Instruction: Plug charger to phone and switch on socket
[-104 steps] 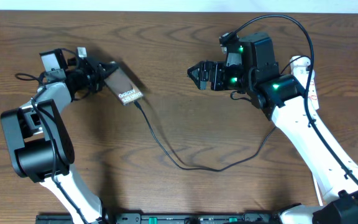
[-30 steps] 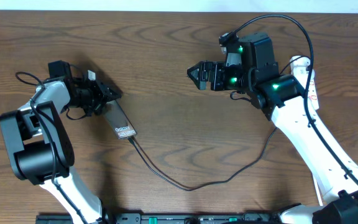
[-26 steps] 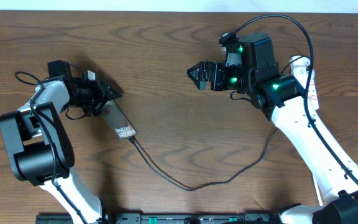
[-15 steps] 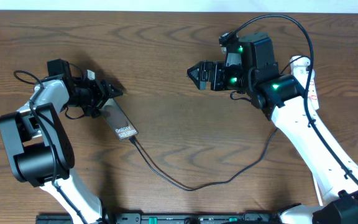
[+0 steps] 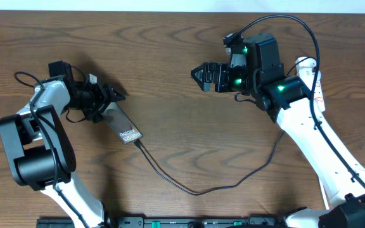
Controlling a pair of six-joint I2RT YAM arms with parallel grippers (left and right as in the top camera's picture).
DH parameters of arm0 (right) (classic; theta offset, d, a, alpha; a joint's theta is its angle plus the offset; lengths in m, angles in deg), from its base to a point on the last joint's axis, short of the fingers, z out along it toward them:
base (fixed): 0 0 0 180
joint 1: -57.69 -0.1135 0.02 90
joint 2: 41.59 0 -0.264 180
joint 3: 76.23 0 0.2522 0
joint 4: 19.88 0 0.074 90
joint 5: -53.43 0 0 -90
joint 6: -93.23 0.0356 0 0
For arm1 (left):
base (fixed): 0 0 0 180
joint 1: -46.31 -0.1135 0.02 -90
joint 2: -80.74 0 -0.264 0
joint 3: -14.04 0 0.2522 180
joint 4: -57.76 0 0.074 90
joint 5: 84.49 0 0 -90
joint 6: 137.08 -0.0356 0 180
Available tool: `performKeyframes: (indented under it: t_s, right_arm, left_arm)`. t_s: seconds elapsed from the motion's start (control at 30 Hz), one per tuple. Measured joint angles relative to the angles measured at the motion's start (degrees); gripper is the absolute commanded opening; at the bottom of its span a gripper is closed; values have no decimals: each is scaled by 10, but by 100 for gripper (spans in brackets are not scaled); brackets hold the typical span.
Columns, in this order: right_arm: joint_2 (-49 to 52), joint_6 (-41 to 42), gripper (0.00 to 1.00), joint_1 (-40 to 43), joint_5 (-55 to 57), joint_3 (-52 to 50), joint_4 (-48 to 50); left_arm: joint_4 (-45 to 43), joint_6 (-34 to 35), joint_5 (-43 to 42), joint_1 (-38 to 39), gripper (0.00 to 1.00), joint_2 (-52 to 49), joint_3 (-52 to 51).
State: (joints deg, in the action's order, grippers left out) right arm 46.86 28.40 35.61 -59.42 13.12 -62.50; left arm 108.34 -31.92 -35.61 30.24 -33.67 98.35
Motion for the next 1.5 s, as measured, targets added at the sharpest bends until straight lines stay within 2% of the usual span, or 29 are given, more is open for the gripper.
performKeyframes:
  t_s: [0.23, 1.5]
  right_arm:
    - [0, 0, 99, 0, 0, 0, 0]
    - [0, 0, 99, 0, 0, 0, 0]
  left_arm:
    - [19, 0, 29, 0, 77, 6, 1]
    - [59, 0, 64, 1, 76, 10, 3]
